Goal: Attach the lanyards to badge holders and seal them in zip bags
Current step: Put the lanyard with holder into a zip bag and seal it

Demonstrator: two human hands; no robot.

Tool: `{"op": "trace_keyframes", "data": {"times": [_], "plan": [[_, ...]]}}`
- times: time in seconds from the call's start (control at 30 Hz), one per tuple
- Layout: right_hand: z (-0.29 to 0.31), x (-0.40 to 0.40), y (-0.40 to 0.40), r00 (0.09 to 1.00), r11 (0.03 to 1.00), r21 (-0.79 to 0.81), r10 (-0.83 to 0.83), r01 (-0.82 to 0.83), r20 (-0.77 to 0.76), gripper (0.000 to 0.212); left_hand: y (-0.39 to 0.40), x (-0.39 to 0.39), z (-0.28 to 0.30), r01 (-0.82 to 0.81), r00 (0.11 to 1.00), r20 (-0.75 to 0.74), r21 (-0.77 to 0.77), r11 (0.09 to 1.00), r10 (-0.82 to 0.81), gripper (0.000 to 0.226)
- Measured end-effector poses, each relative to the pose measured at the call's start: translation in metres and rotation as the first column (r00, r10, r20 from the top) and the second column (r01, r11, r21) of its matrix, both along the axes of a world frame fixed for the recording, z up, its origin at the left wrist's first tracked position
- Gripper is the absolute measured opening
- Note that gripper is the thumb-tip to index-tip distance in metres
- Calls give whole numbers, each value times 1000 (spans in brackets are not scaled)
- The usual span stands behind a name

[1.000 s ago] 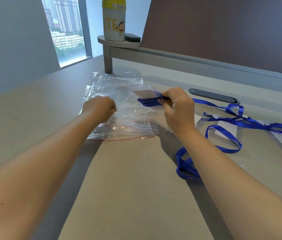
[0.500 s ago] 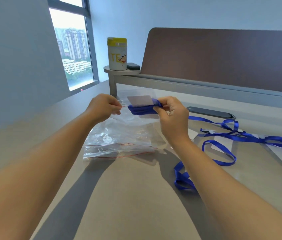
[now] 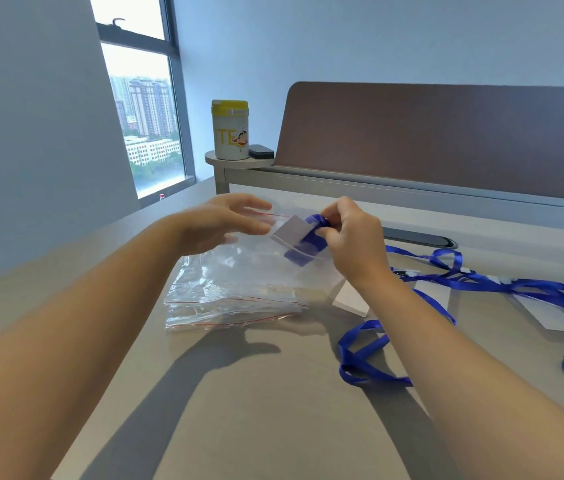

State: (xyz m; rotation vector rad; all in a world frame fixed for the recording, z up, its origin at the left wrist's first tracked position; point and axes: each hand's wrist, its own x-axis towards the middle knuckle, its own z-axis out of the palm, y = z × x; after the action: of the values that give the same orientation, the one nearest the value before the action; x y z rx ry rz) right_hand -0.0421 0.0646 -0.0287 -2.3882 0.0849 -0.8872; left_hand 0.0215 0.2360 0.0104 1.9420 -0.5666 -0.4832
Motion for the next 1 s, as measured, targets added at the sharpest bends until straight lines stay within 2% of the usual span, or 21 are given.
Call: {"op": "trace_keyframes", "data": {"times": [0.07, 0.17, 0.27, 0.3, 0.33, 0.4, 0.47, 0.53, 0.6, 0.73, 0.87, 0.9, 1.0], "plan": [[6, -1, -1, 1000, 997, 81, -4, 4, 3, 15, -5, -3, 1, -35, 993, 115, 7, 999, 34, 33], [16, -1, 0, 1000, 982, 189, 29, -30, 7, 17, -13, -7, 2, -148, 932, 325, -67, 987, 162, 18], [23, -2, 4, 997, 959, 271, 79, -78, 5, 20, -18, -5, 3, -242, 910, 275, -258, 935, 311, 4], [24, -3, 6, 996, 959, 268, 92, -90, 5, 24, -19, -5, 4, -278, 901, 246, -302, 912, 357, 6], [25, -5, 7, 995, 963, 251, 101, -98, 1, 29, -20, -5, 5, -315, 891, 218, -333, 889, 397, 10], [25, -6, 8, 994, 985, 148, 96, -89, -44, 37, -20, -5, 5, -351, 879, 187, -369, 861, 438, 2], [25, -6, 6, 991, 998, -61, 24, -32, -132, 38, -20, -7, 6, -356, 874, 189, -379, 854, 448, 9], [25, -7, 5, 985, 984, -179, -41, 11, -166, 33, -20, -10, 7, -336, 881, 199, -374, 864, 429, 1], [26, -8, 7, 987, 984, -170, -67, 42, -145, 28, -18, -11, 9, -311, 894, 200, -370, 876, 402, 13], [30, -10, 9, 989, 990, -103, -104, 93, -102, 22, -11, -16, 14, -244, 929, 182, -354, 903, 322, 18], [35, -14, 22, 986, 999, 18, 42, -39, -161, 55, -8, -24, 16, -217, 917, 270, -279, 936, 293, 21], [36, -15, 27, 982, 996, 45, 86, -80, -170, 55, -7, -27, 16, -215, 912, 292, -261, 941, 289, 20], [38, -17, 37, 979, 985, 76, 161, -152, -123, 27, -2, -30, 14, -216, 894, 349, -214, 953, 281, 10]]}}
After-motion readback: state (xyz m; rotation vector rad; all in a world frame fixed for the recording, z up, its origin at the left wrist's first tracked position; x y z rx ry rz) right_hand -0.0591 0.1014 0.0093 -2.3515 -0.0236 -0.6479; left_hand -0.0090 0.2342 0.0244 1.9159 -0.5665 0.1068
